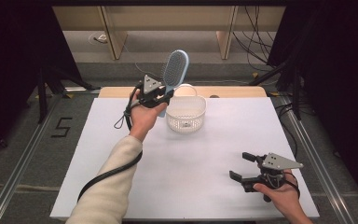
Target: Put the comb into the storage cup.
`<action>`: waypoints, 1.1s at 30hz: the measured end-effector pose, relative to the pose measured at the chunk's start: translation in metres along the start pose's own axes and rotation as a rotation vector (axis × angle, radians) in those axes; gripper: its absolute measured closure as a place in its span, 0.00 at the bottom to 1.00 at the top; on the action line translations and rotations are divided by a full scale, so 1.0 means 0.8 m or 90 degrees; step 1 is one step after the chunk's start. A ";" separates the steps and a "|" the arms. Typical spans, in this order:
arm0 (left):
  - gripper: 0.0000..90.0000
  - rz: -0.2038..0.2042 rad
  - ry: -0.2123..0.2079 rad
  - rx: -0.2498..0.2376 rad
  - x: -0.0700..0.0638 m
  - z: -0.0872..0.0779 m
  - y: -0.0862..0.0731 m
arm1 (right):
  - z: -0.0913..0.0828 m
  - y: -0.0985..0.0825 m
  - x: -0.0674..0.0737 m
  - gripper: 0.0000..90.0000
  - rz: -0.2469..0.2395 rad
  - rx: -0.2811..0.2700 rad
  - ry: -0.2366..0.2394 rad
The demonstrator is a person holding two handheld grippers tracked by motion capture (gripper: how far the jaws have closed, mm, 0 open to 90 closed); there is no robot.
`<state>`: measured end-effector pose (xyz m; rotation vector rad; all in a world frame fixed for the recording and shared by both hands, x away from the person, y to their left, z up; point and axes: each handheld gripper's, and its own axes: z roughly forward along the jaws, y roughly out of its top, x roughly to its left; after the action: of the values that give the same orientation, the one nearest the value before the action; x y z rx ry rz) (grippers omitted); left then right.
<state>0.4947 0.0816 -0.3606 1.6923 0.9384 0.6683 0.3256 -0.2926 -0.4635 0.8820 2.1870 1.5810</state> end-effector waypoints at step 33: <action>0.77 0.004 -0.008 -0.001 -0.003 0.015 0.007 | -0.008 -0.003 0.001 0.12 0.006 -0.002 -0.012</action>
<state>0.5048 0.0726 -0.3592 1.6971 0.9243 0.6607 0.3203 -0.2975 -0.4635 0.9037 2.1702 1.5744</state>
